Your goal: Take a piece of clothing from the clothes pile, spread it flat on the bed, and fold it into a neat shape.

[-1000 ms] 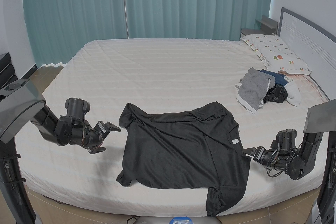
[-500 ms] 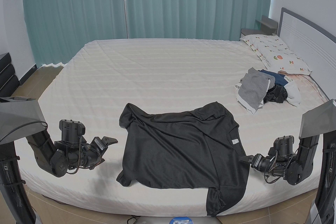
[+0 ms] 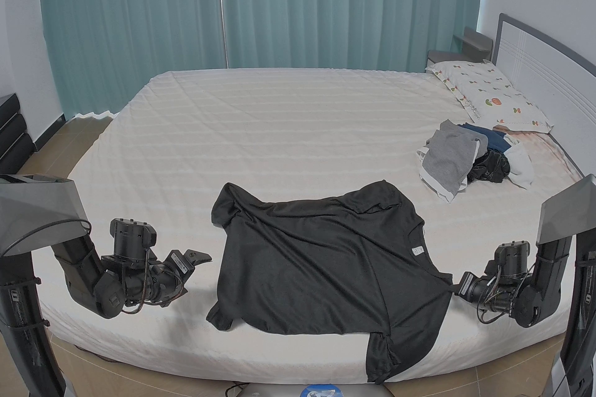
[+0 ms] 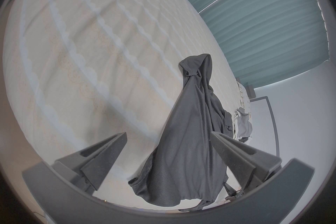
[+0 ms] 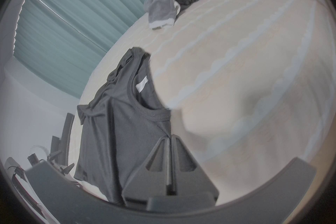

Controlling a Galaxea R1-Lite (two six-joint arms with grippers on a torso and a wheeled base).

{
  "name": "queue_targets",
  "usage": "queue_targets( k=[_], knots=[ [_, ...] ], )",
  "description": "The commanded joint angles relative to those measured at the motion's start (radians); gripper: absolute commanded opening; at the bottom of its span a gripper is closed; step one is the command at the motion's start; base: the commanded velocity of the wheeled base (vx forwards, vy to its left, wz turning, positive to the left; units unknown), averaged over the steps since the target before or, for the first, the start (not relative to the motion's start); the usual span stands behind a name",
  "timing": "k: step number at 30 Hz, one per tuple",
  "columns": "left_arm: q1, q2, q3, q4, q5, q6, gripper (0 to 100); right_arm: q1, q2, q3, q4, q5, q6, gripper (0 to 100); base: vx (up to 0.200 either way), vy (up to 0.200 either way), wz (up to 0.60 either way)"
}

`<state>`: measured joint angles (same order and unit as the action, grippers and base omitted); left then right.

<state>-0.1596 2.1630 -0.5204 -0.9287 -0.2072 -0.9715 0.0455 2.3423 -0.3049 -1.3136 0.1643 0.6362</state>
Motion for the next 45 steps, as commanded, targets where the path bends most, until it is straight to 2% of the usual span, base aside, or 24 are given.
queue_targets(
  k=[1, 4, 20, 21, 28, 34, 38, 45],
  knots=[
    [0.000, 0.006, 0.005, -0.001, -0.001, 0.000, 100, -0.067, -0.064, 0.029, 0.002, 0.000, -0.049, 0, 0.000, 0.000, 0.00],
    [-0.001, 0.008, 0.007, -0.001, -0.001, 0.005, 100, -0.113, -0.075, 0.049, -0.003, 0.011, -0.085, 0, 0.000, 0.000, 0.00],
    [-0.025, 0.020, 0.010, -0.002, 0.014, 0.007, 100, -0.199, -0.058, 0.000, -0.004, 0.011, -0.148, 0, 0.000, 0.000, 0.00],
    [-0.025, 0.020, 0.010, -0.002, 0.014, 0.007, 100, -0.202, -0.057, -0.003, -0.004, 0.011, -0.150, 100, 0.000, 0.000, 0.00],
    [-0.026, 0.020, 0.011, -0.002, 0.015, 0.020, 100, -0.210, -0.064, -0.020, -0.004, 0.029, -0.136, 100, 0.000, 0.000, 0.00],
    [-0.034, 0.020, 0.011, -0.002, 0.017, 0.020, 100, -0.219, -0.104, -0.030, -0.003, 0.138, -0.018, 100, 0.000, 0.000, 0.00],
    [-0.048, 0.020, 0.011, -0.001, 0.019, 0.020, 100, -0.236, -0.130, -0.048, 0.007, 0.144, 0.013, 100, -0.150, 0.000, 0.00],
    [-0.061, 0.023, 0.007, -0.002, 0.037, 0.020, 100, -0.228, -0.123, -0.046, -0.003, 0.144, 0.013, 100, -0.171, 0.000, 0.00]
  ],
)
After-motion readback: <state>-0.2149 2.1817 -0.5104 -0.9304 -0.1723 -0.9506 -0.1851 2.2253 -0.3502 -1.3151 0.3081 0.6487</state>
